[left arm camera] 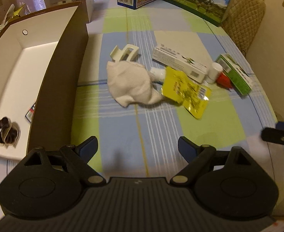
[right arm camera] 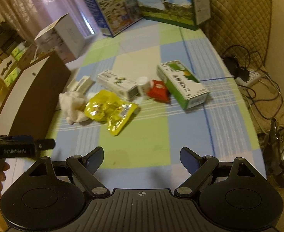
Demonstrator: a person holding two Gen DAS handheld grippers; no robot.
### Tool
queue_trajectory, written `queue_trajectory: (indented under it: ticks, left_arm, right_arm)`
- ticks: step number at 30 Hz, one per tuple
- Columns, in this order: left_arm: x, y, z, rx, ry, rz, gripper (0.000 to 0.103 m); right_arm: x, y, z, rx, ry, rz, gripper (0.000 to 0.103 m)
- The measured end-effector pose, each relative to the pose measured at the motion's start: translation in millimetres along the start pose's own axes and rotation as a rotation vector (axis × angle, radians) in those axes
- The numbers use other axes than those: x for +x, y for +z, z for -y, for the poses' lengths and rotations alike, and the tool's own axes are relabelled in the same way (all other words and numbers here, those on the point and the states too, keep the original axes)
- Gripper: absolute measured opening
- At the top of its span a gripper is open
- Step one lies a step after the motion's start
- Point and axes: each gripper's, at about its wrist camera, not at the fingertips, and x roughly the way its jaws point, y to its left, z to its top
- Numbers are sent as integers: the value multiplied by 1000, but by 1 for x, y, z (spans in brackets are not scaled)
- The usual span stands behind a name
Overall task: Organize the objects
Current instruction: 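Withdraw both tools from the box toward the remaining items, then grasp the white cloth with the left tool while the right tool grasps the white bottle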
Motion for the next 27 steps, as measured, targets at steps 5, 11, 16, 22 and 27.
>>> queue_trajectory:
  ticks: [5,11,16,22,27]
  left_arm:
    - [16,20,-1,1,20,34,87]
    - [38,43,-1,-21,18,45,83]
    - [55,60,-5,-44,36,52,82]
    - [77,75,-10,-77,37,43,82]
    - [93,79,-14,-99,27,32,82]
  right_arm:
    - [2,6,14,23,-35,11,84]
    - [8,13,25,43,-42,17,84]
    - [14,18,27,53,-38,21,84]
    - [22,25,27,47,-29,39,84]
    - [30,31,26,40,-29,45,84]
